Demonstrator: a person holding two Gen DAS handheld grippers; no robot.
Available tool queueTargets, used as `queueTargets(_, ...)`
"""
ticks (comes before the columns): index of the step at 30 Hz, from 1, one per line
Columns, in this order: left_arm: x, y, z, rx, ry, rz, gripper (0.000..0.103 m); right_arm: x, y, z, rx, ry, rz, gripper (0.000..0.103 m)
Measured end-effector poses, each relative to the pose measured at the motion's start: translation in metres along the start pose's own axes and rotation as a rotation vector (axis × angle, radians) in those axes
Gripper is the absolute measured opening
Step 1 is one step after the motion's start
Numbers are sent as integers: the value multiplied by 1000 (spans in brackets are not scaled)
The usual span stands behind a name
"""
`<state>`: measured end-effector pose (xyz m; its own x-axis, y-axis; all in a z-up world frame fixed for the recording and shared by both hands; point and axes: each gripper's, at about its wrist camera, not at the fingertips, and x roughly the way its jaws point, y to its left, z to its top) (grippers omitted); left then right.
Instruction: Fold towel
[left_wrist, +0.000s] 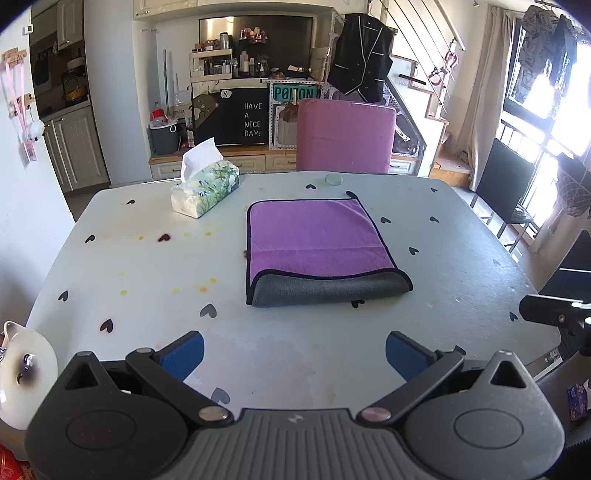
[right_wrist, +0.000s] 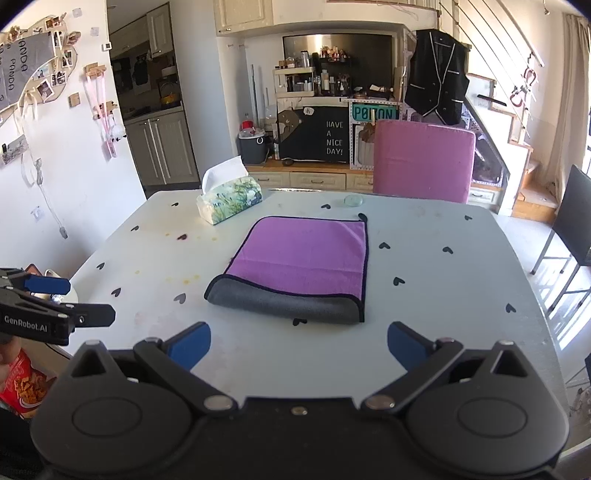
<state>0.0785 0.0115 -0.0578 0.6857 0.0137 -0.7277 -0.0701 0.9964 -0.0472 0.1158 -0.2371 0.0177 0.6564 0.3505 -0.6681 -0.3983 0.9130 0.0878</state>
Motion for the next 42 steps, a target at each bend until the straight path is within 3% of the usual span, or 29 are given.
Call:
queueTargets(18, 64, 4, 16, -7, 52, 3, 103, 70, -14, 10, 31, 30, -6, 102)
queueTargets(42, 186, 16, 40, -32, 169, 28, 102, 186, -50, 12, 103, 92, -49, 102)
